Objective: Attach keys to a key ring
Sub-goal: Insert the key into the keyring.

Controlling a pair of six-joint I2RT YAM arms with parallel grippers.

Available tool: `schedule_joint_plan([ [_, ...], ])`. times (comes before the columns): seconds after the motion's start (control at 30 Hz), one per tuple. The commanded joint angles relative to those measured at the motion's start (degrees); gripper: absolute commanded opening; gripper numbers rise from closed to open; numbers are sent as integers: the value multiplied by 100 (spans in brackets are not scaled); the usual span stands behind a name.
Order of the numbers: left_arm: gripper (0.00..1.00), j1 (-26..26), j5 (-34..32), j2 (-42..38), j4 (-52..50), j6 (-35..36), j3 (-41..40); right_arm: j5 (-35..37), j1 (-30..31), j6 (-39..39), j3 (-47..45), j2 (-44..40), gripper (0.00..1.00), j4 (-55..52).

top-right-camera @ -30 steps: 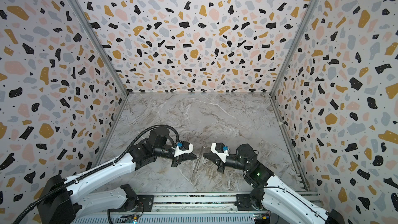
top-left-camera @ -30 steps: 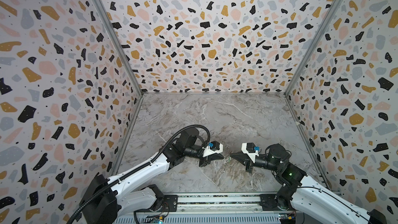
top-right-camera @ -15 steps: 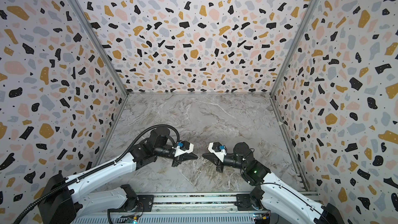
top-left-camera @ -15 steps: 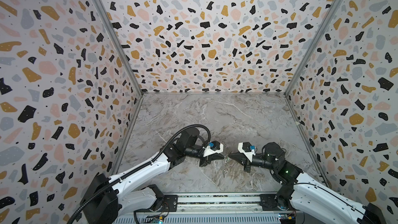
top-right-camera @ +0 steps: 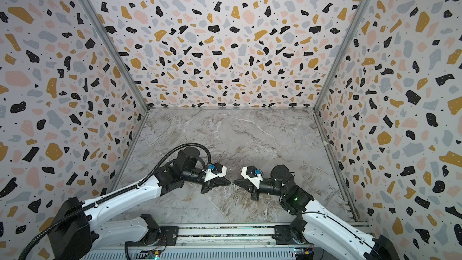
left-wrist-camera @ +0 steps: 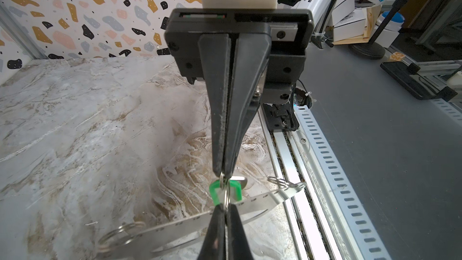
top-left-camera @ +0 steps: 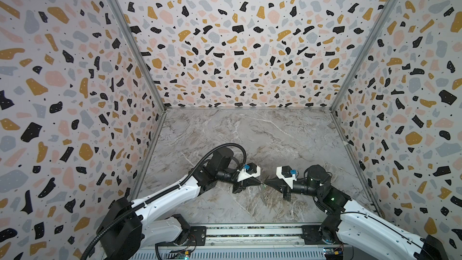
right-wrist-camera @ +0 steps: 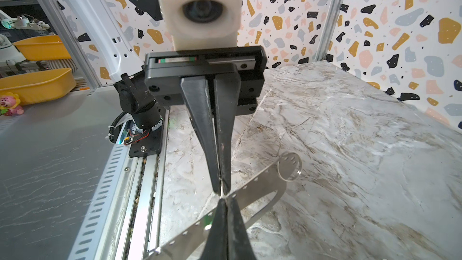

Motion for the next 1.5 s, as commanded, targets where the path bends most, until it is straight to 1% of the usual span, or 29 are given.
schedule_joint_plan([
  [0.0, 0, 25, 178, 75, 259, -65, 170, -204, 26, -44, 276, -5, 0, 163],
  [0.23, 0, 29, 171, 129, 247, -74, 188, -262, 26, -60, 290, -16, 0, 154],
  [0.4, 0, 38, 100, 164, 352, -243, 188, -324, 30, -62, 269, -5, 0, 122],
  [0.63, 0, 38, 116, 178, 403, -270, 188, -293, 35, -101, 259, -29, 0, 33],
  [1.0, 0, 139, 116, 137, 677, -592, 113, -159, 87, -126, 189, -83, 0, -25],
  [1.47, 0, 217, -49, 125, 895, -852, 52, -52, 123, -168, 170, -117, 0, -39],
])
